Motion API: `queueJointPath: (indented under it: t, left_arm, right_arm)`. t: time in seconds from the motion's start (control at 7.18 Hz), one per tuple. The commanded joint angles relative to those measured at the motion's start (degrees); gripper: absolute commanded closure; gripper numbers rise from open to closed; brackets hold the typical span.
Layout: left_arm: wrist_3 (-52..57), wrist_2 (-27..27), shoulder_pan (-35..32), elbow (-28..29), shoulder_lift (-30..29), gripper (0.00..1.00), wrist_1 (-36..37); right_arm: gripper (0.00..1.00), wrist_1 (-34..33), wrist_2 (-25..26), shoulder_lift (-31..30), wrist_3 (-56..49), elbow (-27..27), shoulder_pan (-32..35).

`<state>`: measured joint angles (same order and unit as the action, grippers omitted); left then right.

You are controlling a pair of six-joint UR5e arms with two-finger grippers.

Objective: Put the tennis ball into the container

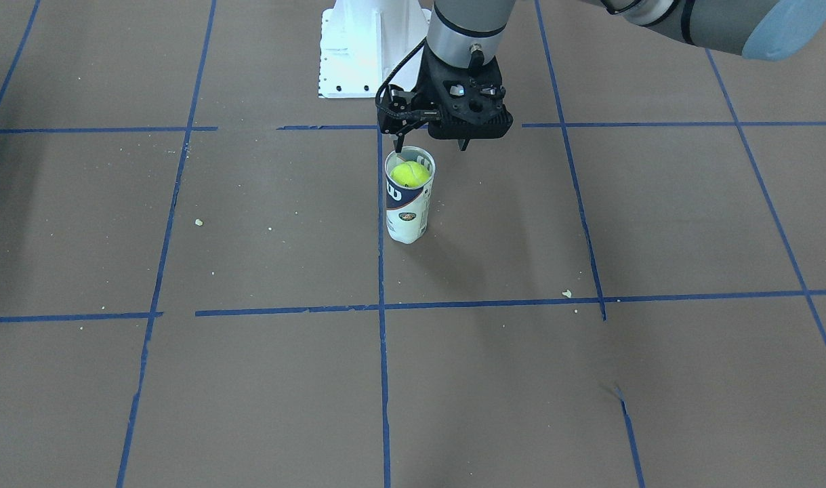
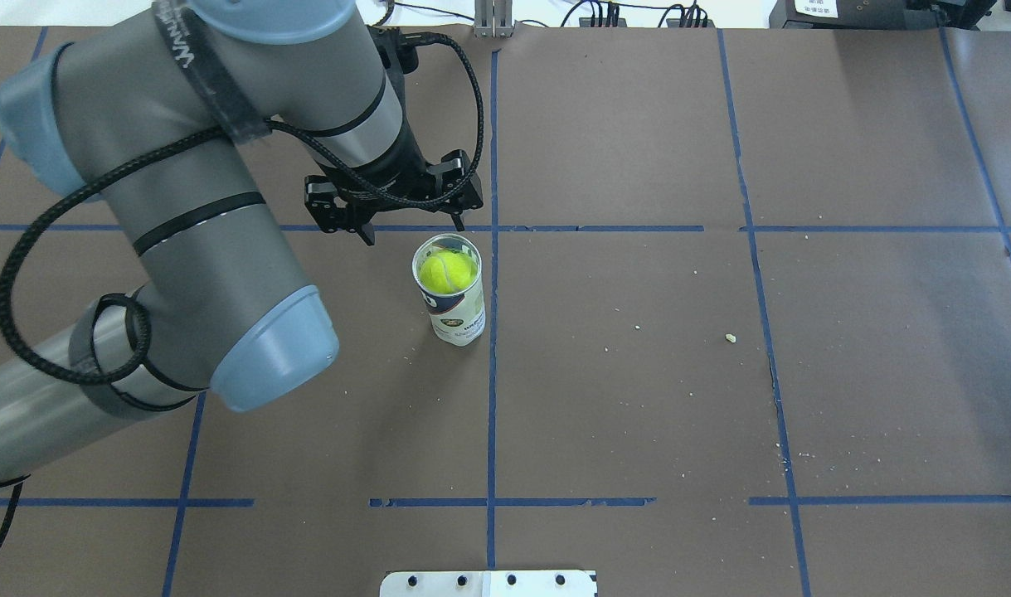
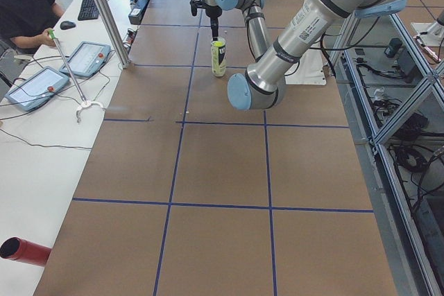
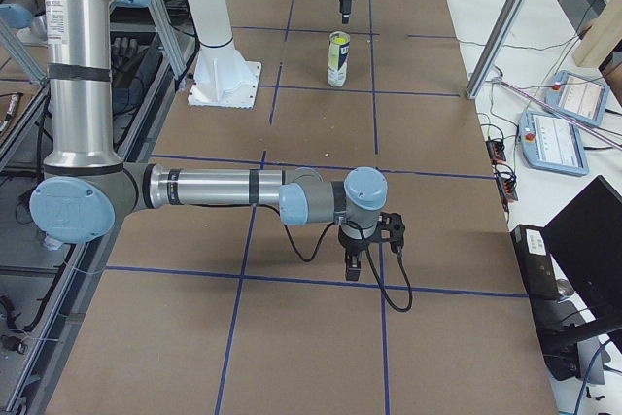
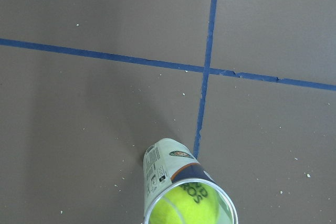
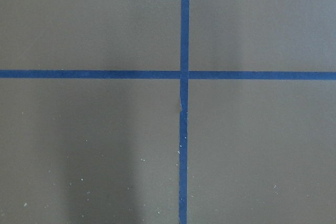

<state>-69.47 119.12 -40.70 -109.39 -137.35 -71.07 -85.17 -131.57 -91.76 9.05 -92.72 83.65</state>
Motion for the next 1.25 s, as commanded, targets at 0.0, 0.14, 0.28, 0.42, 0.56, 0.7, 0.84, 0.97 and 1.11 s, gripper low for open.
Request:
queueJointPath:
  t: [0.0, 0.14, 0.28, 0.42, 0.56, 0.7, 0.84, 0.97, 1.11]
  left_arm:
    - [0.21, -0.20, -1.30, -5.13, 4.71, 0.00, -0.12]
    - [8.13, -0.20, -5.05, -4.78, 7.51, 0.00, -0.03]
    - [21.44, 0.58, -12.31, -4.34, 11.71, 0.00, -0.20]
    - [31.49, 0.68, -18.56, -1.81, 15.41, 0.00, -0.81]
    - [40.20, 1.37, -25.23, 1.78, 19.36, 0.00, -3.26]
    - [48.47, 5.30, -31.39, 4.25, 24.88, 0.00, -5.20]
    - [57.95, 8.12, -37.37, 8.28, 29.46, 0.00, -7.83]
    - [65.96, 9.98, -42.82, 11.97, 34.03, 0.00, -9.50]
    - [71.96, 10.17, -47.23, 14.27, 38.69, 0.00, -10.74]
  right_arm:
    - [0.00, 0.00, 0.00, 0.00, 0.00, 0.00, 0.02]
    - [0.00, 0.00, 0.00, 0.00, 0.00, 0.00, 0.02]
    - [0.00, 0.00, 0.00, 0.00, 0.00, 0.00, 0.02]
    - [0.00, 0.00, 0.00, 0.00, 0.00, 0.00, 0.02]
    - [0.00, 0.00, 0.00, 0.00, 0.00, 0.00, 0.02]
    - [0.00, 0.00, 0.00, 0.00, 0.00, 0.00, 0.02]
    - [0.00, 0.00, 0.00, 0.00, 0.00, 0.00, 0.02]
    - [0.00, 0.00, 0.00, 0.00, 0.00, 0.00, 0.02]
    - [0.00, 0.00, 0.00, 0.00, 0.00, 0.00, 0.02]
